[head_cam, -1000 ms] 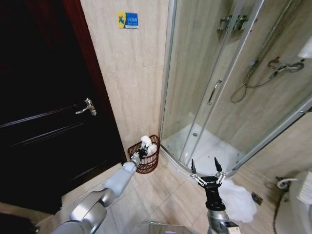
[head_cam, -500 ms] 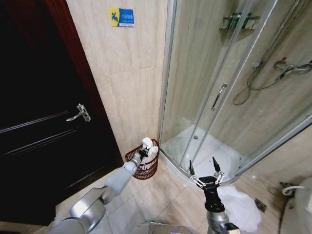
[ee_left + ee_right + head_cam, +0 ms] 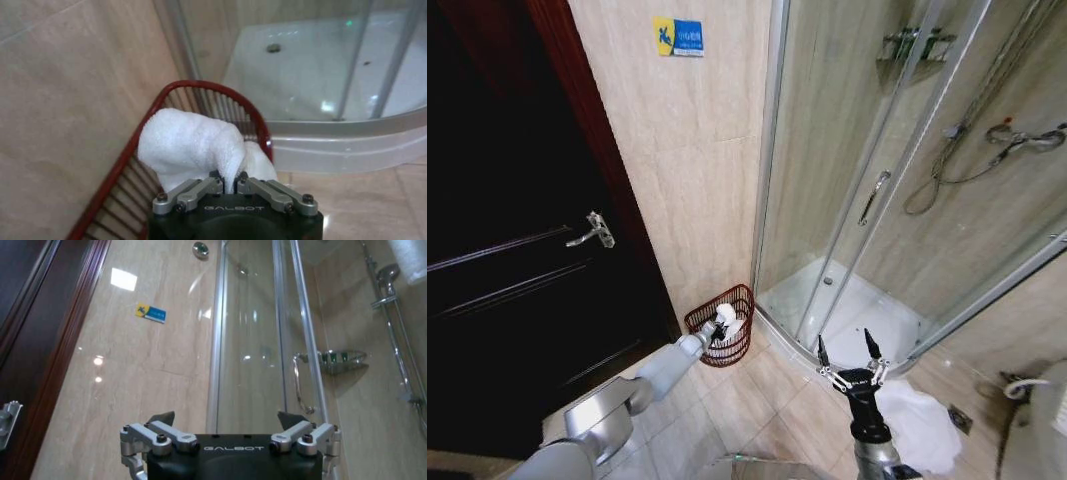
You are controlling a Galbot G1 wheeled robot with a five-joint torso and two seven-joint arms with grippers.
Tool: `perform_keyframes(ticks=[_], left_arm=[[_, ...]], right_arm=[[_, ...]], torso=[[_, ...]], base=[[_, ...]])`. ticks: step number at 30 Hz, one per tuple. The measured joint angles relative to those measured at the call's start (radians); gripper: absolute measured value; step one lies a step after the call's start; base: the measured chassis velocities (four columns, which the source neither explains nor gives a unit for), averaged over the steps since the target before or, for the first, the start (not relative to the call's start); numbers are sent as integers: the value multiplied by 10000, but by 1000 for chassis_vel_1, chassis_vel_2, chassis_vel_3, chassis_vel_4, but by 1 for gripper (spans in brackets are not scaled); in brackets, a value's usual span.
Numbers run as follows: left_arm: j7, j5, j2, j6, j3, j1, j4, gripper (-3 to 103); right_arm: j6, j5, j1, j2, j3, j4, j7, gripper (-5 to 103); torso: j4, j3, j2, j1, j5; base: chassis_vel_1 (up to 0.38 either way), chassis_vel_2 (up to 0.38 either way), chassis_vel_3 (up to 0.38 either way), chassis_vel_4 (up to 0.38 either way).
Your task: Discard the used towel into the hamper.
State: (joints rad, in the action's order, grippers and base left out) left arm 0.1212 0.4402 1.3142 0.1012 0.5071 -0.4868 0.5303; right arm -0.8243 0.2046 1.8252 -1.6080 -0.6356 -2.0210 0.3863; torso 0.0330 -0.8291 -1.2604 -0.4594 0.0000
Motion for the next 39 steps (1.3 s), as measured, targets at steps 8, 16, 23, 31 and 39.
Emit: perform_keyframes(ticks=[8,16,23,31,39], left_arm=[[-841,295,409,398,594,589,-309,14],[-915,-1420,165,119,459,311,-114,41],[-535,-2481,-83,112,-64,48,121,68],[-368,-2431,-434,1621,-1468,-760,1989,95],[-808,-698,-1554,251,-2628,-2442,5750,100]], right_arm=[[3,-20,-49,0,50,92,3,100],[7,87,31,0,-17,71,11,100],[11,383,127,0,-123,73,125,100],[17,426,150,0,-122,22,180,100],[18,505,191,0,-122,-69,170,100]], torso=[[-3,0,0,-1,0],[2,-1,1,-1,0],[0,0,1,0,2],[-3,0,1,0,-2],[-2,1,1,0,-2]], base=[[0,0,0,0],[0,0,0,0],[0,0,0,0],[0,0,0,0],[0,0,0,0]])
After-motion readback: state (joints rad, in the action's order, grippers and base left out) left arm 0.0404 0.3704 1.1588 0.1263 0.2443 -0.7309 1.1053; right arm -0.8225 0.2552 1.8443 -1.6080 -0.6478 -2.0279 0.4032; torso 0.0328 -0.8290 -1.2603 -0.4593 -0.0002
